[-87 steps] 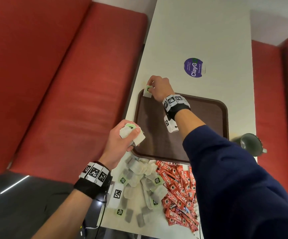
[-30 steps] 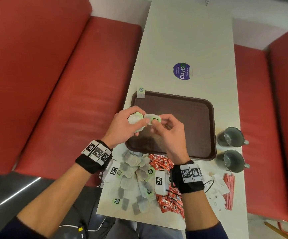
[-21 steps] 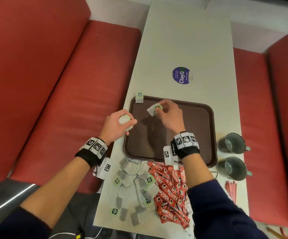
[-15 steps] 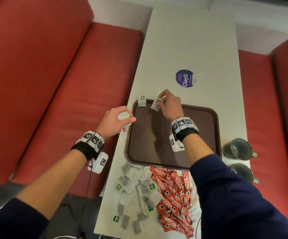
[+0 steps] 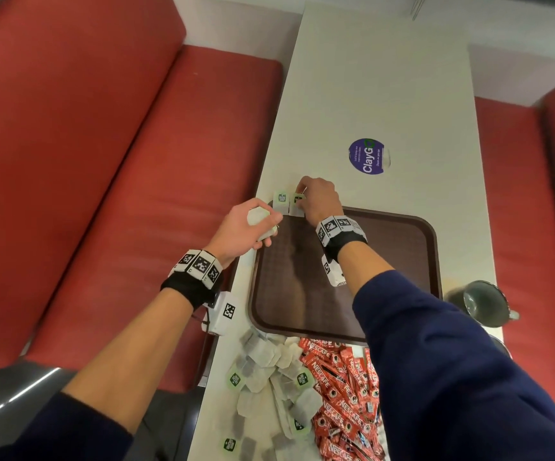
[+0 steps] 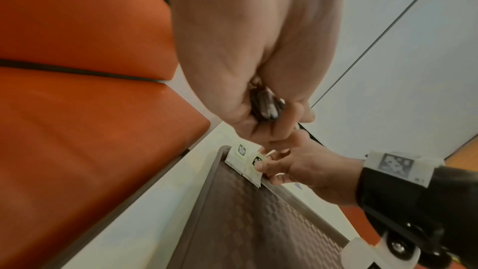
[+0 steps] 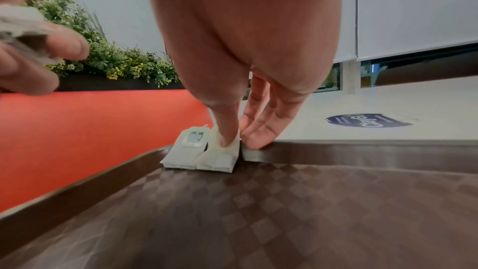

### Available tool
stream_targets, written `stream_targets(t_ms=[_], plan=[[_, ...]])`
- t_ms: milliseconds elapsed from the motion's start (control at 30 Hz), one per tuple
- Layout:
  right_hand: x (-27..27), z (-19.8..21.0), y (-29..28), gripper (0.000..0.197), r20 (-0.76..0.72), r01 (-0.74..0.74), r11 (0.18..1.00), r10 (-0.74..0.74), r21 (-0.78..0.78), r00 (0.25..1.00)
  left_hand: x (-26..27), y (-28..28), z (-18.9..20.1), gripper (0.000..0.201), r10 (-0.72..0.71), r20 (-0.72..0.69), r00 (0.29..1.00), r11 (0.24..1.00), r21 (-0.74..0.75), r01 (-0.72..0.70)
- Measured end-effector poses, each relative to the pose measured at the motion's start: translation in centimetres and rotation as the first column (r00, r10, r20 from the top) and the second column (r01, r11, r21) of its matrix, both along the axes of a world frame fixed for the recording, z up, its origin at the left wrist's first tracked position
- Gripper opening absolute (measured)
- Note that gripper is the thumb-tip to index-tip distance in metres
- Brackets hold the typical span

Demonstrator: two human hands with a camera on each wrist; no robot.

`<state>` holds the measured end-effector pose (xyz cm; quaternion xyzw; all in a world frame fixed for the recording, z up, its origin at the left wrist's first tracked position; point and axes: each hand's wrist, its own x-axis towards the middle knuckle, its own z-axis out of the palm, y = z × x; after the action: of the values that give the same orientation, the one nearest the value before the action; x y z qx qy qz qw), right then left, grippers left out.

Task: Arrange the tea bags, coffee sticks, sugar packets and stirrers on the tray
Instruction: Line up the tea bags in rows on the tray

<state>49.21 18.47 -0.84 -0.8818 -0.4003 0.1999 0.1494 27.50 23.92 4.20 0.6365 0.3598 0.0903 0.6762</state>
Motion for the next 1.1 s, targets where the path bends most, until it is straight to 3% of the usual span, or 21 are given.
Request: stream_targets(t_ms=[133, 233, 400, 500, 600, 800, 900, 1000, 1100], plan=[[-0.7, 0.3, -0.8, 0.031, -0.045, 0.07, 0.993, -0.066, 0.092, 0.997, -0.3, -0.4, 0.4, 0.025, -0.006, 0.031, 0.999, 0.997, -0.082, 0.009], [-2.0, 2.2, -1.9, 0.023, -0.122, 0.137, 0.962, -0.111, 0.238, 0.986, -0.9, -0.5, 0.6, 0.025, -0.019, 0.052, 0.998, 0.986, -0.166, 0.027], [-6.5, 6.1, -5.9, 0.015, -0.408, 0.211, 0.898, -0.039, 0.386, 0.912, -2.1, -1.0, 0.9, 0.033, -0.075, 0.122, 0.99, 0.981, -0.171, 0.096], [-9.4, 7.5, -8.8, 0.013, -0.488, 0.18, 0.901, 0.039, 0.395, 0.872, -2.8, -1.7, 1.4, 0.029, -0.091, 0.14, 0.986, 0.987, -0.115, 0.108], [-11.2, 7.3, -11.3, 0.021, -0.527, 0.22, 0.892, 0.024, 0.395, 0.849, -3.9, -3.2, 2.3, 0.028, -0.094, 0.106, 0.99, 0.994, -0.045, 0.099], [-14.6, 8.4, -15.9, 0.02, -0.758, 0.45, 0.814, -0.018, 0.368, 0.652, -6.8, -7.5, 4.4, 0.022, -0.086, 0.069, 0.994, 0.995, 0.054, 0.083], [-16.2, 9.6, -17.8, 0.029, -0.814, 0.497, 0.794, -0.005, 0.35, 0.581, -9.3, -9.2, 4.8, 0.011, -0.073, 0.074, 0.995, 0.995, 0.076, 0.067], [-17.8, 11.1, -19.2, 0.02, -0.855, 0.515, 0.783, 0.043, 0.35, 0.516, -11.5, -10.6, 5.2, 0.009, -0.055, 0.065, 0.996, 0.994, 0.094, 0.049], [-19.3, 12.2, -20.4, 0.019, -0.849, 0.491, 0.795, 0.057, 0.357, 0.526, -13.1, -12.3, 5.9, 0.009, -0.029, 0.079, 0.996, 0.996, 0.091, 0.022]])
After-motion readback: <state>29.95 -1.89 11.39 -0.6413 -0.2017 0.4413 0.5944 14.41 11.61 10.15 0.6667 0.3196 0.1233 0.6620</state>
